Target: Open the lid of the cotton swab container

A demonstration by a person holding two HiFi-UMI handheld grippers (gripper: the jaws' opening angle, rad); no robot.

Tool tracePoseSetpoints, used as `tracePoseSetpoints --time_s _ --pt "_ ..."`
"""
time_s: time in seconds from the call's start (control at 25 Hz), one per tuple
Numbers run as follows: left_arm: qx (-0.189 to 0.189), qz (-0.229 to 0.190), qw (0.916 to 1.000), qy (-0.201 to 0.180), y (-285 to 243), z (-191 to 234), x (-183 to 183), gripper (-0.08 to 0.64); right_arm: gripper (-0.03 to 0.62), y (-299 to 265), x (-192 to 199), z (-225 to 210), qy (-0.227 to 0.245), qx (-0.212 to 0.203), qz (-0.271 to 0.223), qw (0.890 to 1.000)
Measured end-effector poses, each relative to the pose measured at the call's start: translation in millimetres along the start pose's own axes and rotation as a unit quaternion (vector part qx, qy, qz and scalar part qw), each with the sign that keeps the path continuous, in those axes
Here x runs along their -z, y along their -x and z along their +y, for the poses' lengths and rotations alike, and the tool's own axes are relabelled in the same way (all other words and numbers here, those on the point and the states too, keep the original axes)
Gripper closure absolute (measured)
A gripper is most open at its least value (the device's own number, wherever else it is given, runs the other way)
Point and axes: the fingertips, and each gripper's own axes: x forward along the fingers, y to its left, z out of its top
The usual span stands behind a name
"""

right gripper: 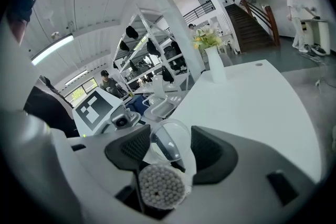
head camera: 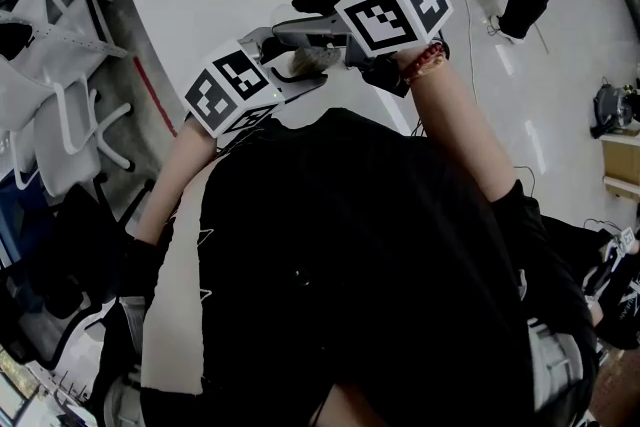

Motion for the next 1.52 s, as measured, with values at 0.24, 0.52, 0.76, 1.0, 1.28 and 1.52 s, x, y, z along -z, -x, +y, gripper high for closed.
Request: tracePoseSetpoints --time_s 0.24,0.52,0.76,1.0,1.28,1.52 --pt "0.004 0.002 1.0000 0.000 -0.5 -1.4 0.8 0.301 0.344 -2.4 3.9 -0.1 0.000 0.000 0.009 1.000" --pt "0.007 0.002 1.0000 0.000 -1.9 -0.8 -0.4 0.301 0.345 -3.8 6.3 -1.6 0.001 -0.001 0.017 1.000" --pt "0.006 0.003 1.0000 0.001 -0.4 -0.2 -1.2 0.301 0.345 -4.2 4.7 -0.8 0.003 -0.003 0.020 1.000" --pt "0.004 0.005 1.0000 0.000 -0.4 0.1 -0.4 0.301 0.344 -4.7 5.1 -0.7 0.004 -0.004 0.020 1.000" --pt "0.005 0.007 1.0000 0.000 -0.4 0.1 0.6 0.301 0.344 -5.9 6.0 -1.1 0.000 -0.006 0.024 1.000" --pt "0.008 0.008 0.9999 -0.003 -0.8 -1.7 1.4 0.301 0.344 -6.0 7.8 -0.3 -0.007 -0.011 0.029 0.999"
